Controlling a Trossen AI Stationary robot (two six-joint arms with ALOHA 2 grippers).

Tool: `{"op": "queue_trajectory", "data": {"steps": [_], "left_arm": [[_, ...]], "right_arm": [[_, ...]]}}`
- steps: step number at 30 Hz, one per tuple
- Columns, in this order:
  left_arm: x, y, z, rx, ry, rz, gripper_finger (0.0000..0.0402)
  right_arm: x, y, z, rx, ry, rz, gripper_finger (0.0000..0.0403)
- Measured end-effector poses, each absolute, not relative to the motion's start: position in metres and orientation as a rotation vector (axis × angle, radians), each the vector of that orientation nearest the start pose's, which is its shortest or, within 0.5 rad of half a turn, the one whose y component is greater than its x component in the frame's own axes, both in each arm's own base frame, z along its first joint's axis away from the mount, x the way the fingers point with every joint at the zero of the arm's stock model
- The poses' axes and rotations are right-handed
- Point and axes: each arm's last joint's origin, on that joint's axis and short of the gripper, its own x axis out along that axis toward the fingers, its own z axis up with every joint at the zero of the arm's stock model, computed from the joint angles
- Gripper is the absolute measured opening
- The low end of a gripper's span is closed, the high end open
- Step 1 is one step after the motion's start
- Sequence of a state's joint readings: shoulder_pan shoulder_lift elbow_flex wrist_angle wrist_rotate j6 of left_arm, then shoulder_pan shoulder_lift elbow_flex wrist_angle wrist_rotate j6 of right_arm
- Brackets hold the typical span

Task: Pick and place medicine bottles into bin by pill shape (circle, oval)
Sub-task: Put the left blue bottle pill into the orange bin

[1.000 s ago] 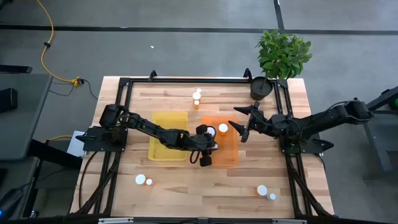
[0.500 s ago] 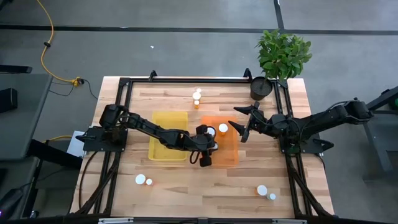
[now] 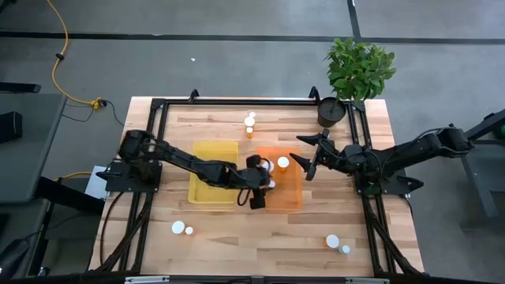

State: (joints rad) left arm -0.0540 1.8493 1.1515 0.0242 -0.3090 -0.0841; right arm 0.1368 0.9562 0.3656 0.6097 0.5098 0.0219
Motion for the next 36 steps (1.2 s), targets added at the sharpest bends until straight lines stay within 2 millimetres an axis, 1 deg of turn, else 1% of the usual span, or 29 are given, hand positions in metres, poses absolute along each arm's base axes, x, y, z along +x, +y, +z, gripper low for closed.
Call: {"op": "queue_trajectory", "data": {"steps": [2, 4, 6, 8, 12, 16, 19, 22, 24, 27, 32, 34, 36], "left_arm": [[0.383, -0.01, 0.204, 0.061, 0.658, 0.321, 0.0188], [0.372, -0.009, 0.22, 0.075, 0.617, 0.37, 0.0188], [0.357, -0.011, 0.234, 0.089, 0.553, 0.408, 0.0188], [0.338, -0.012, 0.242, 0.098, 0.485, 0.422, 0.0188], [0.292, -0.012, 0.248, 0.069, 0.35, 0.414, 0.0188], [0.244, -0.004, 0.251, 0.021, 0.194, 0.436, 0.0188], [0.214, 0.001, 0.249, -0.015, 0.077, 0.444, 0.0188], [0.191, 0.007, 0.244, -0.032, -0.018, 0.453, 0.0188], [0.18, 0.01, 0.239, -0.028, -0.053, 0.464, 0.0188], [0.168, 0.014, 0.233, -0.023, -0.076, 0.476, 0.0188], [0.16, 0.017, 0.23, -0.023, -0.093, 0.452, 0.0188], [0.16, 0.018, 0.23, -0.028, -0.1, 0.451, 0.0188], [0.16, 0.019, 0.23, -0.03, -0.095, 0.456, 0.0188]], "right_arm": [[0.198, 0.013, 0.234, 0.027, -0.019, -0.368, 0.032], [0.198, 0.013, 0.234, 0.027, -0.018, -0.367, 0.032], [0.198, 0.013, 0.234, 0.029, -0.015, -0.367, 0.032], [0.198, 0.013, 0.233, 0.028, -0.011, -0.367, 0.032], [0.198, 0.013, 0.232, 0.024, 0.0, -0.366, 0.032], [0.198, 0.013, 0.232, 0.025, -0.002, -0.367, 0.032], [0.198, 0.013, 0.232, 0.026, -0.004, -0.367, 0.032], [0.198, 0.013, 0.233, 0.029, -0.009, -0.367, 0.032], [0.198, 0.013, 0.233, 0.03, -0.009, -0.367, 0.032], [0.198, 0.013, 0.233, 0.029, -0.008, -0.367, 0.032], [0.198, 0.013, 0.232, 0.04, -0.003, -0.375, 0.032], [0.197, 0.011, 0.229, 0.109, 0.004, -0.453, 0.032], [0.194, 0.007, 0.225, 0.154, 0.02, -0.604, 0.032]]}}
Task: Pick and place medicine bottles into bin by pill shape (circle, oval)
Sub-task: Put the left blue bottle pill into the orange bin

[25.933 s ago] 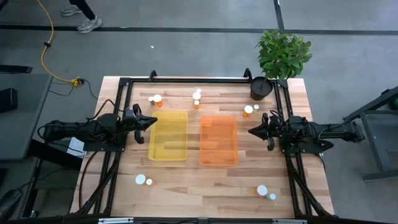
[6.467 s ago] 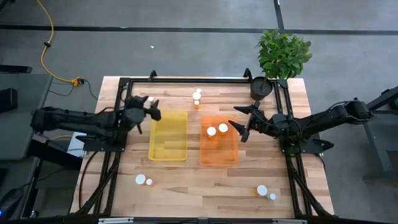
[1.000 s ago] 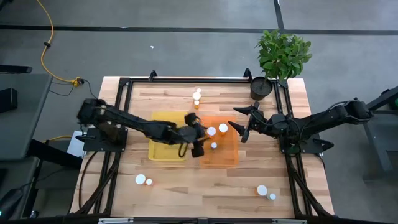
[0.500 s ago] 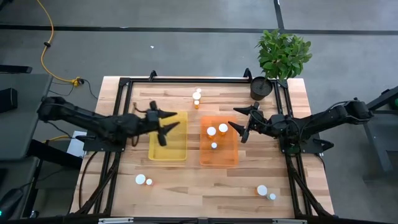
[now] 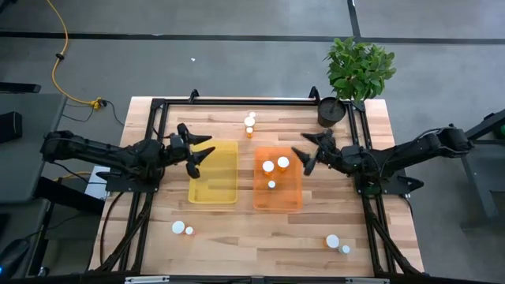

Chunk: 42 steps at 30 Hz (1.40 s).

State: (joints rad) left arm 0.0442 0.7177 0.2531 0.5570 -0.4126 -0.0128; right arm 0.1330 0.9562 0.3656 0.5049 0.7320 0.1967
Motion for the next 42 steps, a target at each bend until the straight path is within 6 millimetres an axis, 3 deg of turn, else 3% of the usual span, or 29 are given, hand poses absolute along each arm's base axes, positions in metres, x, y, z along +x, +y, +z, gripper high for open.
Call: {"op": "queue_trajectory", "data": {"steps": [5, 9, 17, 28, 42], "left_arm": [[0.16, 0.019, 0.229, -0.029, -0.086, 0.459, 0.0188], [0.16, 0.019, 0.228, -0.029, -0.083, 0.459, 0.0188], [0.161, 0.019, 0.228, -0.027, -0.075, 0.459, 0.0188], [0.16, 0.02, 0.227, -0.026, -0.07, 0.478, 0.0188], [0.16, 0.02, 0.226, -0.024, -0.054, 0.479, 0.0188]], "right_arm": [[0.191, -0.009, 0.218, 0.243, 0.118, -0.865, 0.032], [0.186, -0.023, 0.215, 0.354, 0.317, -1.001, 0.032], [0.182, -0.043, 0.188, 0.404, 0.515, -1.241, 0.032], [0.187, -0.065, 0.159, 0.462, 0.713, -1.31, 0.032], [0.173, -0.08, 0.143, 0.499, 0.777, -1.397, 0.0319]]}}
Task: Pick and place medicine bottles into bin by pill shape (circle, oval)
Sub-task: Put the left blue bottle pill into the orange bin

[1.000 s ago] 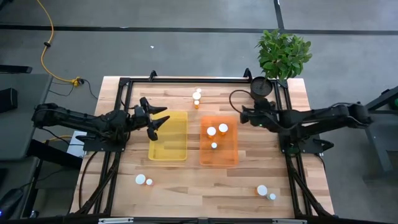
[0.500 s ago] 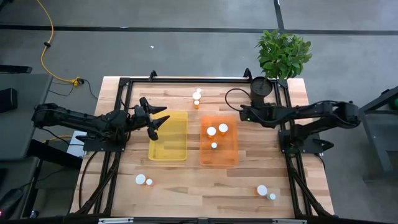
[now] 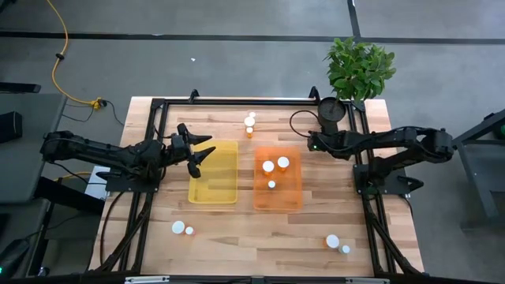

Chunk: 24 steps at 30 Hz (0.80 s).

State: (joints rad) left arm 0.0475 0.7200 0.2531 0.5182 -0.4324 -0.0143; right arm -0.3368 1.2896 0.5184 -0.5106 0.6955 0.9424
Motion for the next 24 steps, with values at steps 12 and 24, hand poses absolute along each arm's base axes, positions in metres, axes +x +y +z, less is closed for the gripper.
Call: {"op": "queue_trajectory", "data": {"steps": [12, 24], "left_arm": [[0.1605, 0.0198, 0.2258, -0.024, -0.055, 0.481, 0.0188], [0.1605, 0.0198, 0.2258, -0.024, -0.055, 0.481, 0.0188]], "right_arm": [[0.177, -0.0838, 0.1427, 0.518, 0.729, -1.364, 0.0256], [0.177, -0.0838, 0.143, 0.519, 0.727, -1.363, 0.0168]]}}
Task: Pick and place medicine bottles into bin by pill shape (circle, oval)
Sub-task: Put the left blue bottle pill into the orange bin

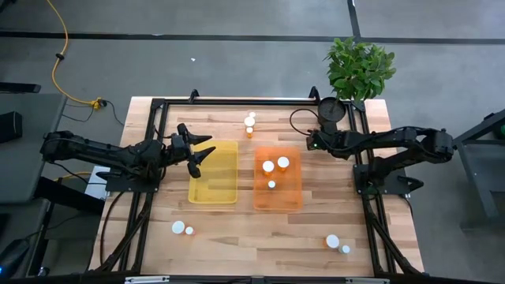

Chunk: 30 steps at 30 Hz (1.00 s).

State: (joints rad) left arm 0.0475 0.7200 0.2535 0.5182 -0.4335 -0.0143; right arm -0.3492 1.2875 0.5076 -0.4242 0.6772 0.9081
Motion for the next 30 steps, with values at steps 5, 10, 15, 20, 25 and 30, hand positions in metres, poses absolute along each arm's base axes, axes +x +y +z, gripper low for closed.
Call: {"op": "queue_trajectory", "data": {"steps": [5, 10, 15, 20, 25, 30], "left_arm": [[0.16, 0.02, 0.226, -0.024, -0.055, 0.481, 0.0188], [0.16, 0.02, 0.226, -0.024, -0.055, 0.481, 0.0188], [0.16, 0.02, 0.226, -0.024, -0.057, 0.484, 0.0188], [0.159, 0.021, 0.226, -0.026, -0.057, 0.548, 0.0188], [0.16, 0.021, 0.226, -0.026, -0.058, 0.541, 0.0188], [0.162, 0.015, 0.226, -0.031, -0.059, 0.397, 0.0188]], "right_arm": [[0.177, -0.084, 0.143, 0.52, 0.729, -1.362, 0.0126], [0.178, -0.081, 0.151, 0.532, 0.731, -1.296, 0.0103], [0.186, -0.068, 0.182, 0.481, 0.628, -1.166, 0.0101], [0.201, -0.042, 0.212, 0.359, 0.465, -0.974, 0.0103], [0.221, -0.017, 0.233, 0.262, 0.314, -0.722, 0.0103], [0.235, 0.001, 0.243, 0.186, 0.247, -0.442, 0.0103]]}}
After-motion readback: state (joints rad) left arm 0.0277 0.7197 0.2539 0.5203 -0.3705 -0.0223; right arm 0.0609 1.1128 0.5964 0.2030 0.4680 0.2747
